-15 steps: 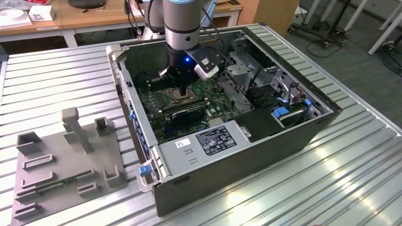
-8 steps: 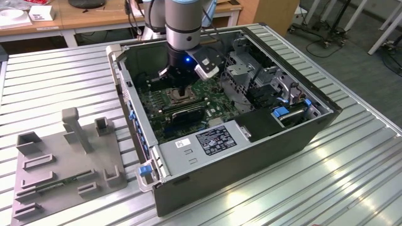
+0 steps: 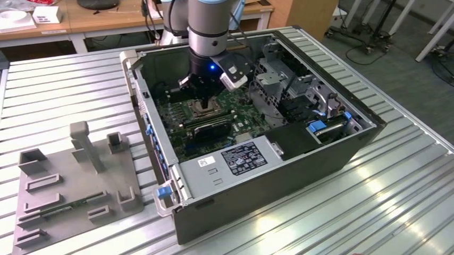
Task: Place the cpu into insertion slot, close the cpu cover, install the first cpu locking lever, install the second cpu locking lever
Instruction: 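Install the second cpu locking lever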
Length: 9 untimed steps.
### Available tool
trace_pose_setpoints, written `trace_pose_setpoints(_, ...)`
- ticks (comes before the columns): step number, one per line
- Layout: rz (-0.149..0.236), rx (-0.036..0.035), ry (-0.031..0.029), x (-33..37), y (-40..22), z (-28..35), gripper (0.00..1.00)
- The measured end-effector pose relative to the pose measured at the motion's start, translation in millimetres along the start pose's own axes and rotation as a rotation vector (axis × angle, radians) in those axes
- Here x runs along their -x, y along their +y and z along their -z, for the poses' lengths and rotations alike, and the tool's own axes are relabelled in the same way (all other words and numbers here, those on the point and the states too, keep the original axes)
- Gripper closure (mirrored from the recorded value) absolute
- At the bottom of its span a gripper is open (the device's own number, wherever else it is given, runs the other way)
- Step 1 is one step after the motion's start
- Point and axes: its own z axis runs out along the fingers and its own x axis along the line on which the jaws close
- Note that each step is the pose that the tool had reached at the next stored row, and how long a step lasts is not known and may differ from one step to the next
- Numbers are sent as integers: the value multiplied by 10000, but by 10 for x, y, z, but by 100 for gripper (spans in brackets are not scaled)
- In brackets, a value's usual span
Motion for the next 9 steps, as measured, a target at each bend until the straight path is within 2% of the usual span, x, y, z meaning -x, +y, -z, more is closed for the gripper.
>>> trace_pose_setpoints(6,158,2,19,137,13,-4,89)
trace_pose_setpoints(9,178,2,21,155,30,-6,89)
